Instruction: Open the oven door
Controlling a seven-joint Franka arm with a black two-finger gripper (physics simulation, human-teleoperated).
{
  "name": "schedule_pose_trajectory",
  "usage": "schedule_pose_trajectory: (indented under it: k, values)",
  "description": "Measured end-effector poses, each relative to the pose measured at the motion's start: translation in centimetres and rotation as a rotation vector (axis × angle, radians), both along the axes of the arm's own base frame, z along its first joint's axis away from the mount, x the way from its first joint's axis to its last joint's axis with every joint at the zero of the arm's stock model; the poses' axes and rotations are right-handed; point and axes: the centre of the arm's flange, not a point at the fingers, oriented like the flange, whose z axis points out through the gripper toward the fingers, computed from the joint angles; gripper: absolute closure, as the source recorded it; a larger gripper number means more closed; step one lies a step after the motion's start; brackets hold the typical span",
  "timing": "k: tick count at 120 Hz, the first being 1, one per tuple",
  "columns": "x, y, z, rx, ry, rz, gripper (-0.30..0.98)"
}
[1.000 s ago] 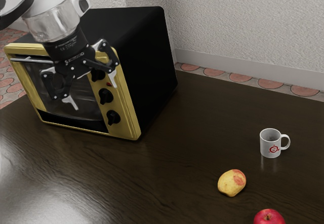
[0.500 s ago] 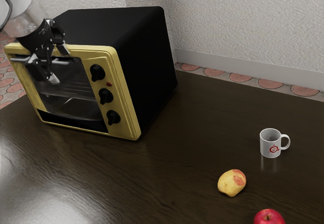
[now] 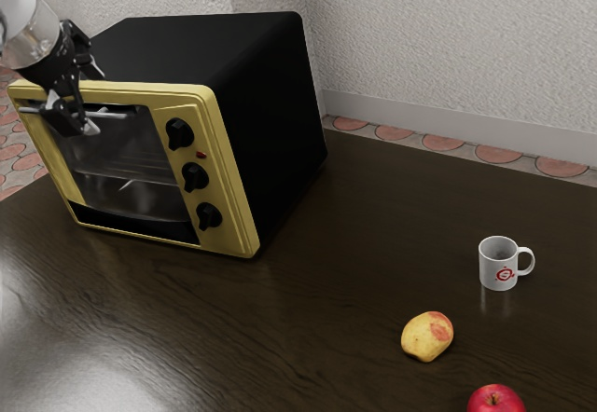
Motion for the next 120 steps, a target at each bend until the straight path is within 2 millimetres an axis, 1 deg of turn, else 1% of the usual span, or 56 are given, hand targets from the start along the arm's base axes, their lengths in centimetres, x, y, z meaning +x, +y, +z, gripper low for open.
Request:
schedule_pose_trajectory:
  k: [15,24,48,55,67,73,98,120]
  values:
    - [0.6,0.5,-0.6,0.035,0.014,-0.037,0.0]
    - [0.5,1.4,-1.1,0.05,0.025,-0.043,0.0]
    - [-0.1,3.9,-1.5,0.081,0.04,-0.052,0.0]
    - [-0.1,4.3,-1.8,0.086,0.047,-0.059,0.0]
    - [-0.4,6.2,-2.4,0.091,0.064,-0.047,0.0]
    - [-0.5,6.8,-2.6,0.093,0.071,-0.048,0.0]
    - [0.5,7.9,-3.8,0.106,0.083,-0.077,0.0]
    - [0.3,9.3,-4.3,0.115,0.087,-0.079,0.0]
